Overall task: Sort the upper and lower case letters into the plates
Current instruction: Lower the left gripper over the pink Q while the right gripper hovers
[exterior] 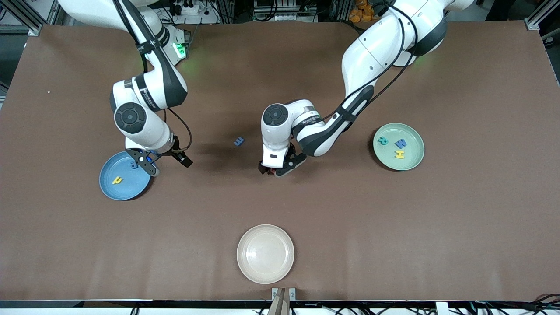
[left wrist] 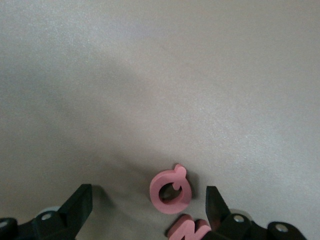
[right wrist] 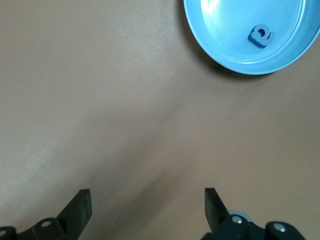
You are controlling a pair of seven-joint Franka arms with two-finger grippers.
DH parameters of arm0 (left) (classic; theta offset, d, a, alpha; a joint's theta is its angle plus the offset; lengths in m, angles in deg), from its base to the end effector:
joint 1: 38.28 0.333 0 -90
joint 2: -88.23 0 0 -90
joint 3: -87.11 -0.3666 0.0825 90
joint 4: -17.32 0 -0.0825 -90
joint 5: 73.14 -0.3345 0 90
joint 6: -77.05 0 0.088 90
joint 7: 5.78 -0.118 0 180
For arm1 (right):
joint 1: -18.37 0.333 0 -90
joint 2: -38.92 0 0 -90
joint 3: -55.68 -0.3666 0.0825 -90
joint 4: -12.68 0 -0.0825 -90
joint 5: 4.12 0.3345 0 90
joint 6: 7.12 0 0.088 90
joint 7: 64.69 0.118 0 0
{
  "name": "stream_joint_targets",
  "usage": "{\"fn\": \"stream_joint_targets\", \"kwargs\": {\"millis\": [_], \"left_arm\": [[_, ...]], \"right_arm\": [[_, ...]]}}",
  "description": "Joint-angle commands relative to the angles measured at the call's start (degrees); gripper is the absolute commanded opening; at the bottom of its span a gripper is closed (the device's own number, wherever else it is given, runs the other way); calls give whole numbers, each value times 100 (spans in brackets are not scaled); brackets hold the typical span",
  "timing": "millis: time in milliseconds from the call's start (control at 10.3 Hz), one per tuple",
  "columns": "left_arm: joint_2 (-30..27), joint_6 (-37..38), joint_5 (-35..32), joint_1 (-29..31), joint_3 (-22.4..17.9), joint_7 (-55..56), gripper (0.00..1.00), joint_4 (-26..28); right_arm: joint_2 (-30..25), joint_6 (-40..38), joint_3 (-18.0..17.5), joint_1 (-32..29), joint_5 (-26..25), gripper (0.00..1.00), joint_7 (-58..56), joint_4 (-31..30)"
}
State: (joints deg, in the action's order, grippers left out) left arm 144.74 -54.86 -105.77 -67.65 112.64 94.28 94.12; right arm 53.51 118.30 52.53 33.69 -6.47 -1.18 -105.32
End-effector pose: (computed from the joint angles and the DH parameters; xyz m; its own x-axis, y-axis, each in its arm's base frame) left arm 0.5163 -0.5391 0.2183 0.8141 0.5770 0.0650 0.5712 -0.8159 0.0896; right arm 0.5198 0.1700 0.3735 0.7218 -0.6909 -0.0409 -0.6831 -0.7206 0.1187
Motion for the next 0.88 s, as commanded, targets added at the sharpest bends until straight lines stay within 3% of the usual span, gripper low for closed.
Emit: {"fn": "stream_joint_targets", "kwargs": {"millis": [0,292,584,779], "left_arm": [[124,15,143,-87,-84,-328,100,-166],[133,173,503,-78,-84,-793,100,-192],[133,182,503,-69,-93,-830,72,-184],[133,287,503,-60,-93,-865,65,-192]], "right_arm": [[-131,-8,-37,-134,147,100,-137,-118],[-149,-34,-29,-144,147,100,-76,-83],[-149,-210,-29,-179,147,100,-67,5],[-149,-210,-29,-188,147,100,-67,23]]}}
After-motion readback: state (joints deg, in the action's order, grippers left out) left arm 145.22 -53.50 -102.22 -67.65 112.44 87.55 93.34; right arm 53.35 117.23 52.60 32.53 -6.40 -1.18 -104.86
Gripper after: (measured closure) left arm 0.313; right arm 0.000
